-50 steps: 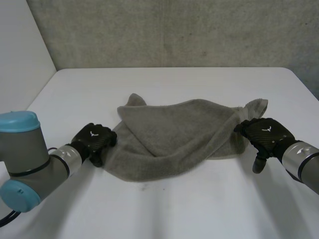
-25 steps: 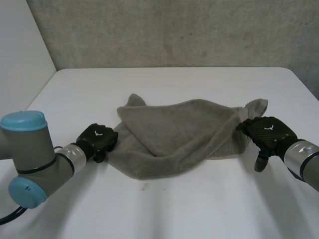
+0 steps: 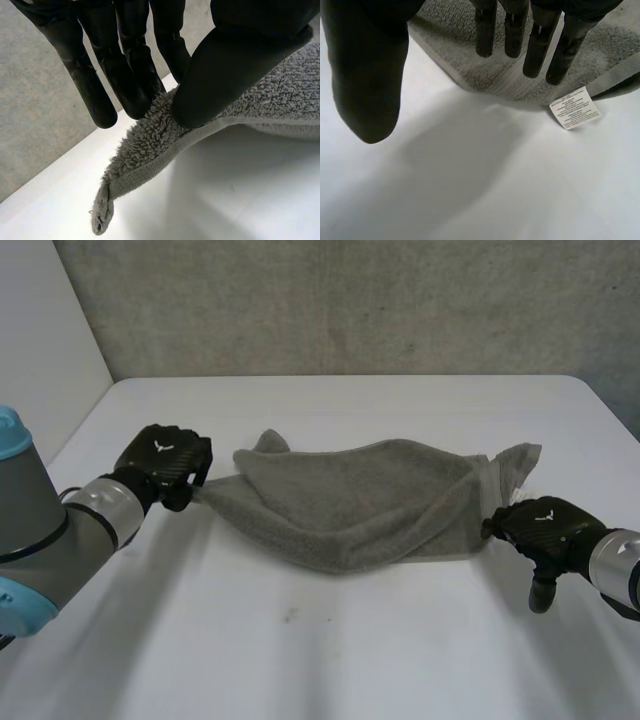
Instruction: Fold the towel.
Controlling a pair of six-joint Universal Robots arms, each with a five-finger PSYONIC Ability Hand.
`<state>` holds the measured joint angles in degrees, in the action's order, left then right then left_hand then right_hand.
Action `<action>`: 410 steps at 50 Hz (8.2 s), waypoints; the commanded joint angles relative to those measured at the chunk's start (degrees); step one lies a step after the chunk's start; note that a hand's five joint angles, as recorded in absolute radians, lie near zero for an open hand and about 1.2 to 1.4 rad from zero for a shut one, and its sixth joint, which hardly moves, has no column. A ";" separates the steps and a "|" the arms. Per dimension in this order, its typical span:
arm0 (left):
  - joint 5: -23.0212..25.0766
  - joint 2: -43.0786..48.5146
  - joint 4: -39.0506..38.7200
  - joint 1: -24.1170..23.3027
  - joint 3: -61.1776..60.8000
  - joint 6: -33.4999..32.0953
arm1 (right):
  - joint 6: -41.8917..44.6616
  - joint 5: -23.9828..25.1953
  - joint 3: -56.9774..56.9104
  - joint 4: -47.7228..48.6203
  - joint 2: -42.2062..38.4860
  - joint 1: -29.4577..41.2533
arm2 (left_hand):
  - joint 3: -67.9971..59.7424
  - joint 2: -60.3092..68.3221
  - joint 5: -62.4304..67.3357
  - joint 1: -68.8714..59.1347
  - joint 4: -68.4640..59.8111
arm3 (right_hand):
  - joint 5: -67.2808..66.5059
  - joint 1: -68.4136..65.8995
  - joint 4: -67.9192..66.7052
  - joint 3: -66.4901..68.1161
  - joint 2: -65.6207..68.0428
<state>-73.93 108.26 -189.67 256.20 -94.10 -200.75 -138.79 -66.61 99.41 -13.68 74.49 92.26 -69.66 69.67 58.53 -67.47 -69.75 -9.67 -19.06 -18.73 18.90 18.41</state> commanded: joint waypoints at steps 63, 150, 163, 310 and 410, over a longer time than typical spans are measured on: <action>-0.34 1.43 -0.09 0.09 -0.56 0.62 | -13.52 -10.21 -45.89 5.42 -33.20 10.31 | -10.34 10.33 11.47 -12.53 -10.25 | -60.33 -60.94 -61.27 61.10 61.59; -13.26 13.65 8.17 0.88 36.44 10.64 | -0.69 -15.40 -61.88 -2.58 -25.19 10.93 | -10.34 10.33 11.47 -12.53 -10.25 | -60.33 -60.94 -61.27 61.10 61.59; -13.35 22.52 -0.09 0.97 22.12 9.23 | 6.16 -13.29 -45.97 7.35 -32.48 10.84 | -10.34 10.33 11.47 -12.53 -10.25 | -60.33 -60.94 -61.27 61.10 61.59; -16.95 4.15 7.03 -3.69 3.40 -2.28 | 1.24 -5.73 -11.26 16.93 -14.38 0.47 | 58.60 -58.62 -57.47 56.42 58.70 | 3.19 2.59 2.25 -2.42 -1.94; -16.95 2.66 0.88 -2.63 -2.23 -2.11 | -7.11 -10.83 -6.60 26.95 -15.87 16.03 | 59.45 -59.46 -58.31 57.26 59.54 | -30.35 -30.96 -31.30 31.13 31.61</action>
<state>-90.88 110.69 -188.70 253.93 -96.30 -202.80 -145.89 -79.03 92.04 12.70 58.34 110.66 -9.63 9.60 1.33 -9.64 -9.64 -19.17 -29.00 -28.26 28.46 28.11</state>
